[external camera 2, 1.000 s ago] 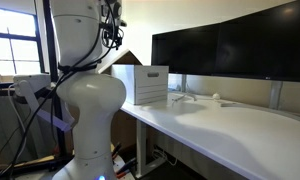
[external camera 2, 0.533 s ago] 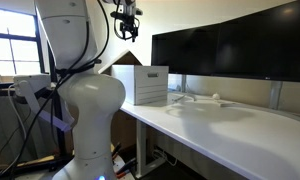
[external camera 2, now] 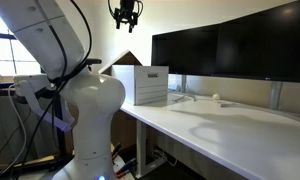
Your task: Remove the cover from the box
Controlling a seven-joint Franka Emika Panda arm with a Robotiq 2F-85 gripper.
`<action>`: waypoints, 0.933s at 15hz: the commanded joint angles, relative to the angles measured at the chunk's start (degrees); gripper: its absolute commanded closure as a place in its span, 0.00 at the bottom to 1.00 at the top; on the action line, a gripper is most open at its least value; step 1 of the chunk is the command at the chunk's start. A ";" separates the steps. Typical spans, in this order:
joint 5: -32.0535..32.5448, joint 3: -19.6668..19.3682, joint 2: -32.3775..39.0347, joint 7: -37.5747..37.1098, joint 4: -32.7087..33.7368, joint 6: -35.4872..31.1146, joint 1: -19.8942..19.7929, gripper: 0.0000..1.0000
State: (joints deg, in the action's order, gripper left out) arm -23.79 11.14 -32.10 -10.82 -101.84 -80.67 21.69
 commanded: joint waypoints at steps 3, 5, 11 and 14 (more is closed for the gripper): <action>7.88 -4.85 -10.18 11.54 -4.83 14.86 -7.06 0.00; 13.62 -6.37 -12.33 16.08 -6.38 15.66 -9.61 0.00; 25.71 -11.27 -13.62 23.66 -11.42 8.70 -13.50 0.00; 24.25 -11.94 -12.42 22.69 -10.12 9.86 -13.60 0.00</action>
State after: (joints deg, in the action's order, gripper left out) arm 0.77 -1.23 -44.68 11.47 -112.23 -70.96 8.92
